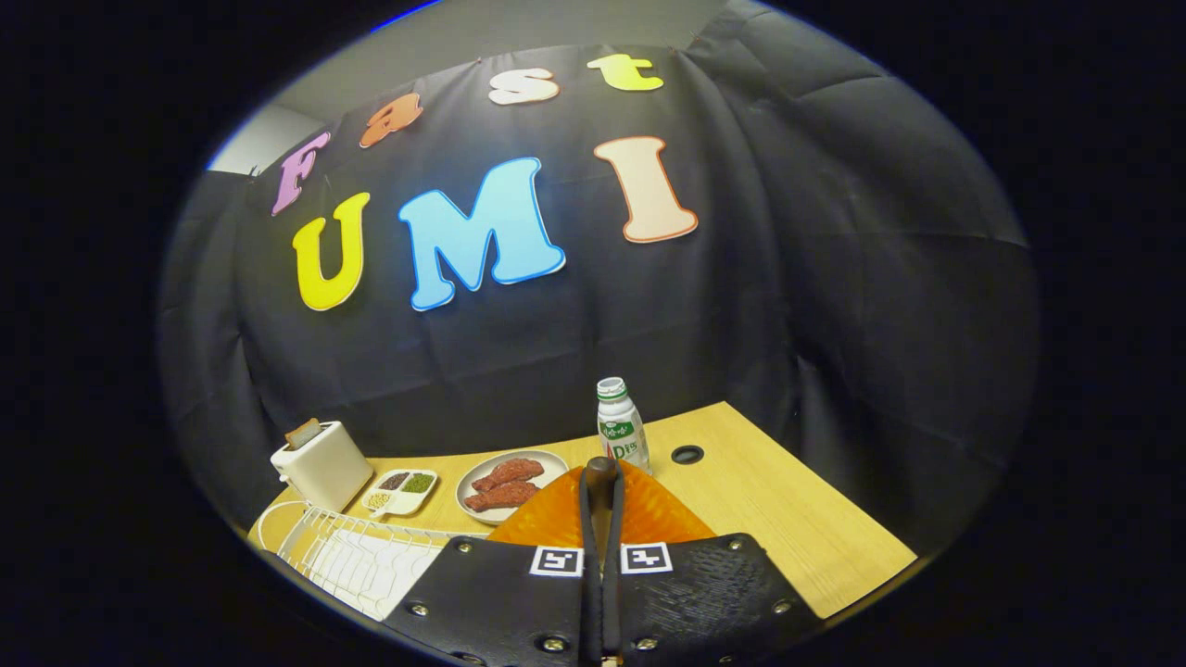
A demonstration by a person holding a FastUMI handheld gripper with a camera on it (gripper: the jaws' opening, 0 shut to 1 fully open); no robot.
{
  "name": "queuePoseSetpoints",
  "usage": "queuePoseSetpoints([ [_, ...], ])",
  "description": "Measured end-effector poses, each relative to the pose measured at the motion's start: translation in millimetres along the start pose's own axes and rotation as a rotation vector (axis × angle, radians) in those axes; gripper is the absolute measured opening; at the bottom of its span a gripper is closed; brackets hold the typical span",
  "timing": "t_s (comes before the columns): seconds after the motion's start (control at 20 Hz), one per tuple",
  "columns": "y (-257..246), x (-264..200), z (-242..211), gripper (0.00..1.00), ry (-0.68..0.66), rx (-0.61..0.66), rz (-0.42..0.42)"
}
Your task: Take the plate from the dish rack, then take the spoon from the basket and place it into the plate.
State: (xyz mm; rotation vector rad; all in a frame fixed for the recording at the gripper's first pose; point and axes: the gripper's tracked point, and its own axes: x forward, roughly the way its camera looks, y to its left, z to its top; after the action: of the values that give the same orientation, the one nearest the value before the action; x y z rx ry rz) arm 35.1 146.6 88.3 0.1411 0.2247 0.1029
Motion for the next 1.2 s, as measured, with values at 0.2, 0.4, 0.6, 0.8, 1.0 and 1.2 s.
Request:
queuePoseSetpoints([
  [0.2, 14.6, -14.6, 34.6, 0.00, -0.053, -0.021, 0.036],
  [0.4, 47.4, -39.7, 59.0, 0.01, -0.080, -0.023, 0.121],
  [0.6, 99.1, -72.2, 68.7, 0.00, -0.099, -0.061, 0.240],
  [0.8, 158.3, -106.9, 59.6, 0.00, -0.096, -0.102, 0.377],
  [1.0, 205.0, -141.4, 35.5, 0.01, -0.070, -0.147, 0.489],
  [1.2, 242.0, -178.1, -16.5, 0.00, 0.007, -0.182, 0.588],
])
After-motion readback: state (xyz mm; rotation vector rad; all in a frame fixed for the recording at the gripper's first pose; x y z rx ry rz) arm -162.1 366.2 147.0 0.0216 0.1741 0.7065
